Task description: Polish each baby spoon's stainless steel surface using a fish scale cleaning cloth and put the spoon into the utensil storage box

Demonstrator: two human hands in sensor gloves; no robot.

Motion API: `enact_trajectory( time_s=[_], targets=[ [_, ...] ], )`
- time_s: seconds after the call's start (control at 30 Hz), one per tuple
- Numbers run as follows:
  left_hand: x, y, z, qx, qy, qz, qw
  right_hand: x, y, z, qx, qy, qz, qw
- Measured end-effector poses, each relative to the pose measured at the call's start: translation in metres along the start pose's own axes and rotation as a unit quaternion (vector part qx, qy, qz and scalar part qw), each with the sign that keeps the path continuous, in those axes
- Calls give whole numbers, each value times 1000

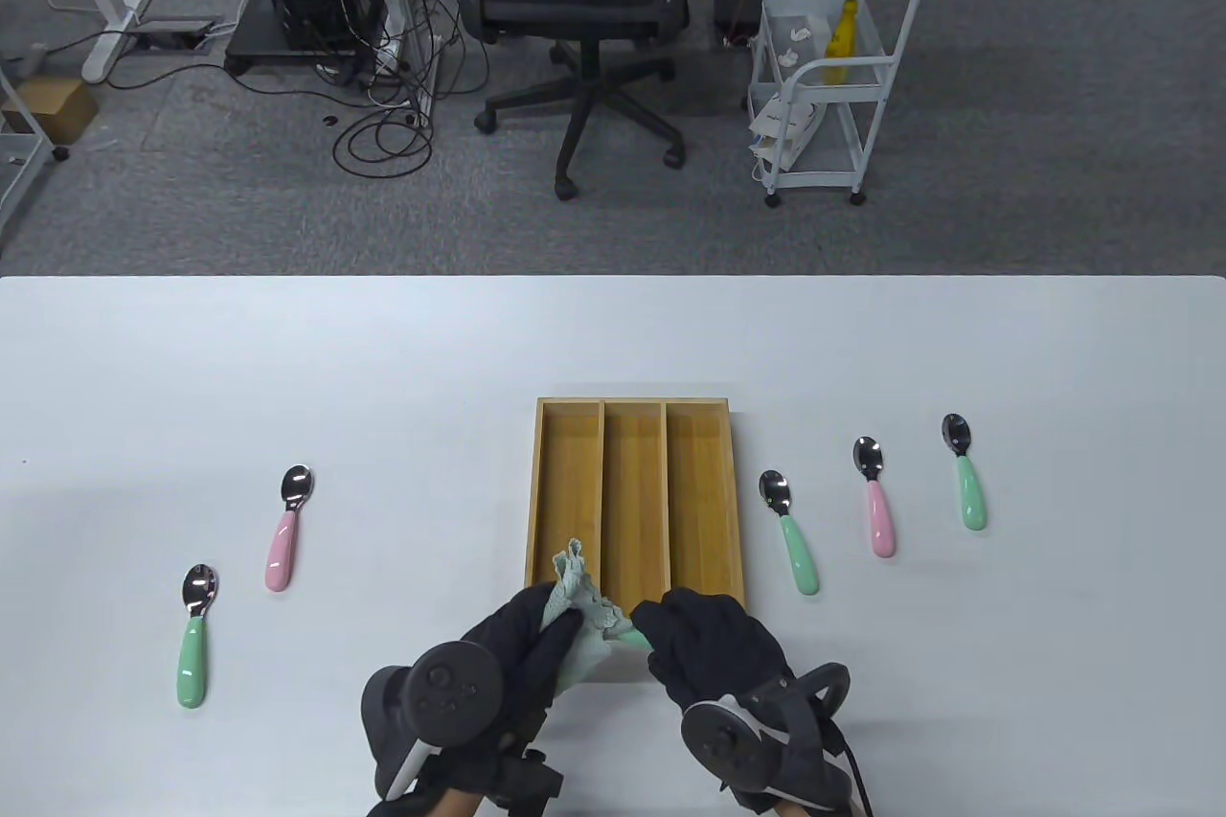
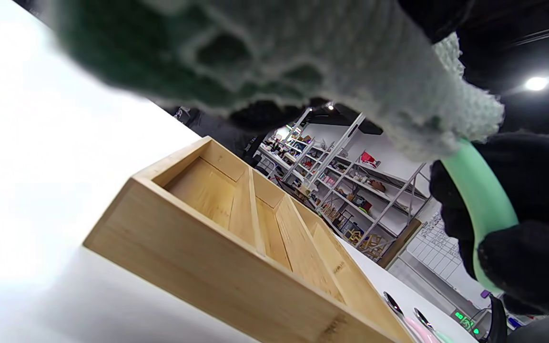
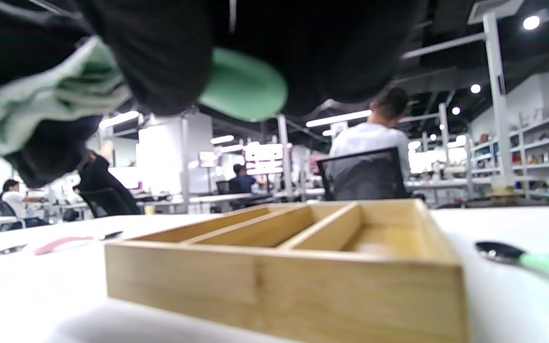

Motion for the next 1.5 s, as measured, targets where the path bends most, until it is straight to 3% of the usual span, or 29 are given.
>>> enact_trajectory(
  time_s=[0.4,0.63,1.0,1.17,1.5],
  targets=[
    [4,-10,-8,-46,14,25,999,-1,5,-13,24,-21,-8,999],
    [-1,-20,-30,18,-17,23,999,-3,5,-19,50,-49,-14,997],
    [-3,-25,-28,-8,-21,24,999,-10,5,-24,92,-100,-17,991],
    [-3,-23,-23,-23,-14,21,999,-23,4,-25,128,-114,-19,985],
    [-2,-22,-20,-17,-5,25,1000,-56,-16,-41,113,-199,26,973]
  ],
)
Point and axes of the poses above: the tracker on the back of each hand, its own z axis roughly to the thumb side, its own x axis roughly from the fingertips to the wrist, y = z × x, the point moved 1 cm from there along -x, roughly from the wrist to the fingertips, and after that the axes turned 14 degrees about -z, right-handed, at the moved point
